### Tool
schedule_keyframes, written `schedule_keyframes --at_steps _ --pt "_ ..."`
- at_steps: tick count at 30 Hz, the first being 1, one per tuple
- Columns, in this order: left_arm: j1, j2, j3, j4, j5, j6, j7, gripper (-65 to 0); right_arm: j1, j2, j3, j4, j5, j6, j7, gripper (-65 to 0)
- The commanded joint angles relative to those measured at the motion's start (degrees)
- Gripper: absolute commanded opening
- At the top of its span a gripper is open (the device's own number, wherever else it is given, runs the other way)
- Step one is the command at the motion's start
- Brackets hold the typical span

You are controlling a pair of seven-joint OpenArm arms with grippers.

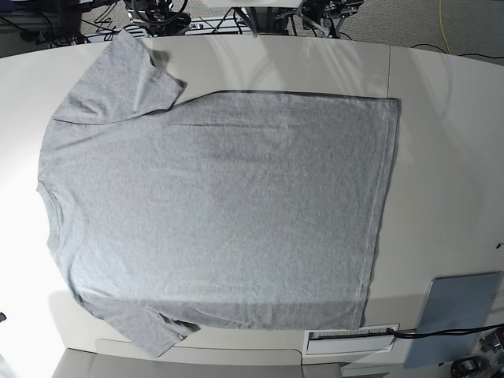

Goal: Fold the T-shirt properly

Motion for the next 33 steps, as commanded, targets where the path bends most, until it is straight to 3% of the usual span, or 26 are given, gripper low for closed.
schedule_keyframes --at_steps 1,8,12,16,19,24,33 --pt "0.22 -0.04 -0.02 0.24 0.26 -0.42 -0.44 -47.5 0.00 0.33 0.11 0.31 -0.33 0.59 0.37 -46.7" --pt "0.20 -0.04 -0.02 0.24 2.38 -0.68 -0.70 -47.5 0.00 0.33 0.11 0.31 -2.93 0.57 0.33 -46.7" --pt "0.20 -0.66 -0.02 0.24 5.35 -3.39 -0.85 -47.5 0.00 0.35 -0.26 0.31 -2.95 0.59 0.33 -46.7" --pt "0.22 -1.99 -0.02 0.24 5.64 -7.13 -1.07 -47.5 0.00 1.01 -5.46 0.31 -6.78 0.59 0.59 -46.7" --pt "0.26 -2.93 -0.02 0.24 5.64 -7.13 -2.99 -47.5 -0.02 2.10 -11.80 0.31 -7.82 0.52 1.25 -46.7" --pt "0.85 -3.85 -0.02 0.24 5.64 -7.13 -2.93 -47.5 -0.02 2.99 -18.73 0.31 -7.58 0.48 1.84 -46.7" --pt "1.03 -3.65 -0.02 0.24 5.62 -7.15 -2.73 -47.5 -1.16 2.99 -18.69 0.31 -1.07 -0.87 1.75 -46.7"
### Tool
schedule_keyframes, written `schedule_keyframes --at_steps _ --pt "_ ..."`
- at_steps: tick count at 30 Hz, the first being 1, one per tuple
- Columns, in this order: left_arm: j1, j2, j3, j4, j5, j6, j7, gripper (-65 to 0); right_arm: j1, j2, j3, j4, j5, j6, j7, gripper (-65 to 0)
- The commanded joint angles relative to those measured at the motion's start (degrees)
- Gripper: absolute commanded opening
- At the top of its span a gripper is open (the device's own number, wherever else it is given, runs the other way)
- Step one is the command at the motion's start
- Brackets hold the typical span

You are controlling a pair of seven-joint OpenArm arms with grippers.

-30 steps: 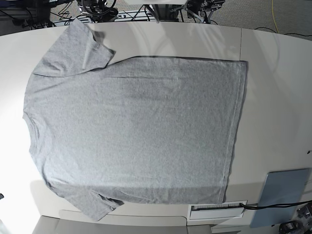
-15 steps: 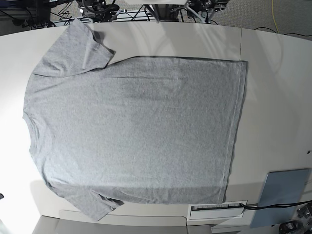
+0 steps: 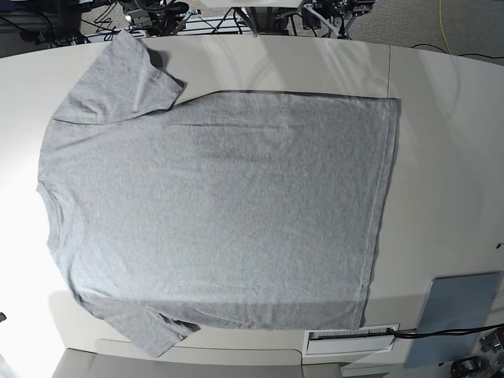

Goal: Fold the T-shirt properly

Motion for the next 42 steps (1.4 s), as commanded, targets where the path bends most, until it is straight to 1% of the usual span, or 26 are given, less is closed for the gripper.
schedule_keyframes --at_steps 1,4,9,11,13,16,18,20,24,27,29,32,36,37,40,42 --pt "0.20 -0.15 -0.02 0.20 -0.15 -0.44 -0.33 -47.5 -0.57 0.44 0.44 0.24 0.15 -0.48 0.37 -46.7" --pt "0.85 -0.15 -0.02 1.44 -0.17 -0.46 -0.33 -47.5 -1.38 0.44 2.80 0.28 0.33 -0.61 0.44 -46.7" --pt "4.02 -0.15 -0.02 6.51 -0.17 -0.44 0.33 -47.5 -2.56 0.52 9.90 0.42 2.47 -0.59 -0.13 -46.7" --pt "5.92 -0.17 -0.02 9.51 -0.17 -0.44 1.20 -47.5 -3.69 0.63 12.41 2.21 2.97 -0.42 -2.27 -46.7" --pt "7.93 -0.20 -0.02 13.07 -0.17 -0.44 2.78 -47.5 -5.64 0.79 13.49 6.08 3.63 -0.26 -5.81 -46.7" --pt "10.75 -0.24 -0.02 18.69 -2.08 -0.44 6.16 -47.5 -9.73 1.33 12.44 14.25 4.02 0.22 -10.93 -46.7" --pt "12.28 -0.57 -0.02 22.18 -5.79 -0.42 8.63 -47.5 -12.81 1.95 11.13 20.06 4.83 0.11 -13.42 -46.7" --pt "13.40 -1.38 -0.02 25.33 -9.25 -0.44 11.45 -47.5 -16.00 2.67 9.86 25.44 6.88 0.07 -15.17 -46.7" --pt "15.50 -3.87 -0.02 30.93 -13.66 -0.46 17.00 -47.5 -22.60 3.74 9.09 35.26 7.17 0.07 -15.96 -46.7" --pt "17.59 -5.99 -0.02 35.17 -16.37 -0.48 20.00 -47.5 -27.56 4.70 9.09 42.40 10.36 0.09 -16.59 -46.7" --pt "19.61 -7.39 -0.02 38.25 -17.66 -0.48 20.55 -47.5 -30.73 5.38 9.09 47.25 11.63 0.07 -17.27 -46.7" --pt "23.23 -8.98 -0.02 42.80 -17.81 -0.48 20.52 -47.5 -35.34 6.75 9.11 54.58 13.09 0.07 -18.49 -46.7" --pt "28.68 -10.43 -0.02 49.33 -19.74 -0.48 20.39 -47.5 -40.92 9.49 9.11 63.87 15.89 0.07 -20.06 -46.7" --pt "30.14 -10.80 -0.02 51.17 -20.81 -0.81 20.26 -47.5 -42.23 10.23 9.11 66.07 16.68 0.07 -20.44 -46.7" --pt "34.86 -12.17 -0.02 57.61 -23.28 -3.96 20.31 -47.5 -46.07 12.48 9.11 72.94 17.79 0.09 -21.75 -46.8" --pt "38.25 -13.09 -0.02 62.99 -24.04 -4.79 20.31 -47.5 -48.74 14.05 9.14 77.46 18.12 0.09 -22.56 -46.7"
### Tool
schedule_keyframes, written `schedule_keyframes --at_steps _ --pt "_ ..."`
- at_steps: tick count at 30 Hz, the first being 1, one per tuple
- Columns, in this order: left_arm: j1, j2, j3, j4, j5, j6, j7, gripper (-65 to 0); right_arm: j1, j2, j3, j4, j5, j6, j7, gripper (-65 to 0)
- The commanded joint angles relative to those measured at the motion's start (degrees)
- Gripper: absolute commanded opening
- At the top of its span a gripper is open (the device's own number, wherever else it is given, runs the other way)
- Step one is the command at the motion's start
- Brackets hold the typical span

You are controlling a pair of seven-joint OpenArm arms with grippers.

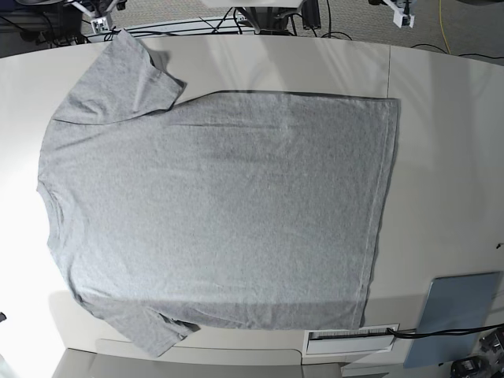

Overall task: Fold the T-shirt properly
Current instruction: 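Move both grippers down to the shoulder corners of the grey T-shirt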

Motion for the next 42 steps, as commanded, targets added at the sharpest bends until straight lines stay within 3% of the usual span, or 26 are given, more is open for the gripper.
schedule_keyframes --at_steps 1,5,9,15,21,24,25,32,37,40,42 --pt "2.56 -1.14 -0.35 3.28 -0.28 -0.26 -0.59 -47.5 -2.12 1.44 0.44 2.69 0.26 -0.22 0.22 -46.7" --pt "8.28 -2.38 -0.39 15.65 0.39 -0.22 -0.57 -47.5 -7.06 4.92 0.44 11.72 0.24 -0.22 -1.18 -46.7" --pt "12.09 -3.58 -0.39 28.06 6.43 -0.20 0.04 -47.5 -11.04 7.82 0.46 20.52 0.15 -0.20 -3.82 -46.7" --pt "12.11 -8.68 -0.39 42.84 11.87 -1.73 5.09 -47.5 -11.87 10.93 0.46 30.12 -3.76 -0.09 -6.71 -46.7" --pt "7.54 -13.88 -0.39 49.64 15.47 -11.34 5.81 -47.6 -11.43 12.94 0.46 36.28 -14.62 -0.13 -9.31 -46.8" --pt "3.76 -14.36 -0.35 49.57 18.80 -21.11 3.13 -47.5 -10.03 12.94 0.46 37.11 -18.58 -0.28 -11.43 -46.7" --pt "2.60 -14.45 -0.35 49.53 20.17 -22.31 1.57 -47.5 -9.38 12.94 0.46 37.11 -19.28 -0.28 -11.82 -46.7" --pt "-4.44 -14.47 0.50 46.34 24.20 -22.31 -0.83 -47.2 -5.01 12.92 0.46 37.11 -19.98 -0.28 -12.20 -46.7" --pt "-7.98 -14.47 9.09 42.05 32.92 -21.88 -0.87 -37.8 -2.62 12.79 0.46 37.11 -19.98 -0.28 -12.70 -46.7" --pt "-10.38 -14.49 15.50 38.88 39.21 -16.09 -0.90 -36.1 -2.19 12.79 0.46 37.11 -20.13 -0.33 -13.29 -46.7" --pt "-11.82 -14.49 18.82 37.27 42.66 -13.97 -0.90 -36.1 -2.19 12.79 0.46 37.11 -20.92 -0.33 -13.44 -46.7"
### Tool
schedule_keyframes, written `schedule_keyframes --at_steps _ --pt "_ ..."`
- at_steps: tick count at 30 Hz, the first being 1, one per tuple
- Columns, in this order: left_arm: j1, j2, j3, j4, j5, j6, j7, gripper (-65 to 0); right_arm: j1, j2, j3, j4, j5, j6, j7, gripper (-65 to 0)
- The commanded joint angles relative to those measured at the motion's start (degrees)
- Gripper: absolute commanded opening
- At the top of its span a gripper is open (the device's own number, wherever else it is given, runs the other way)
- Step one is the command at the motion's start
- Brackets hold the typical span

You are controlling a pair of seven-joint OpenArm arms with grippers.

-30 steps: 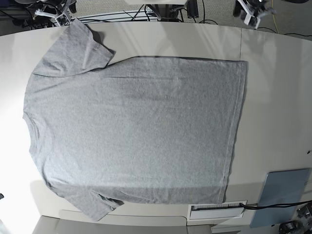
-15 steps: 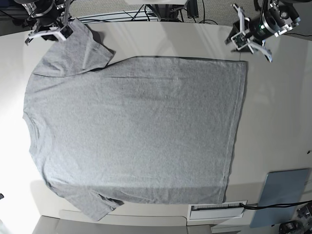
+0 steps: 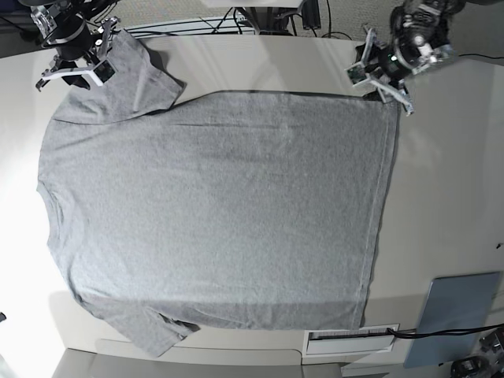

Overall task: Fold the T-shirt properly
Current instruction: 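Move both grippers down to the shoulder corners of the grey T-shirt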

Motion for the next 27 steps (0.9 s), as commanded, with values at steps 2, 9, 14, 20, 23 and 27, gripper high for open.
schedule_keyframes --at_steps 2,9,14,20,23,27 --pt "-1.03 -0.76 1.92 -0.63 1.92 0.33 -0.81 -36.1 -0.28 0.68 0.39 0.92 -1.62 -0.59 -0.55 -46.7" --pt "-2.45 -1.51 3.17 -5.05 3.82 0.52 -1.20 -36.2 -0.28 0.68 0.39 0.92 -2.16 -0.85 -1.90 -46.7" --pt "-2.43 -4.83 3.17 -7.02 5.05 0.55 -1.20 -36.2 -0.28 0.68 0.39 0.92 -2.16 -0.92 -1.88 -46.7" --pt "-2.73 -8.00 3.17 -9.27 5.03 1.81 -1.36 -36.2 -0.28 0.68 0.39 0.92 -2.16 -0.92 -1.86 -46.7" --pt "-2.93 -8.48 3.17 -10.84 6.60 2.38 -5.57 -36.2 -0.26 0.68 0.39 0.92 -2.16 -0.92 -1.68 -46.7" --pt "-3.06 -8.31 3.17 -11.13 8.70 2.05 -9.16 -36.2 -0.28 0.66 0.39 0.92 -2.16 -0.92 -1.70 -46.7"
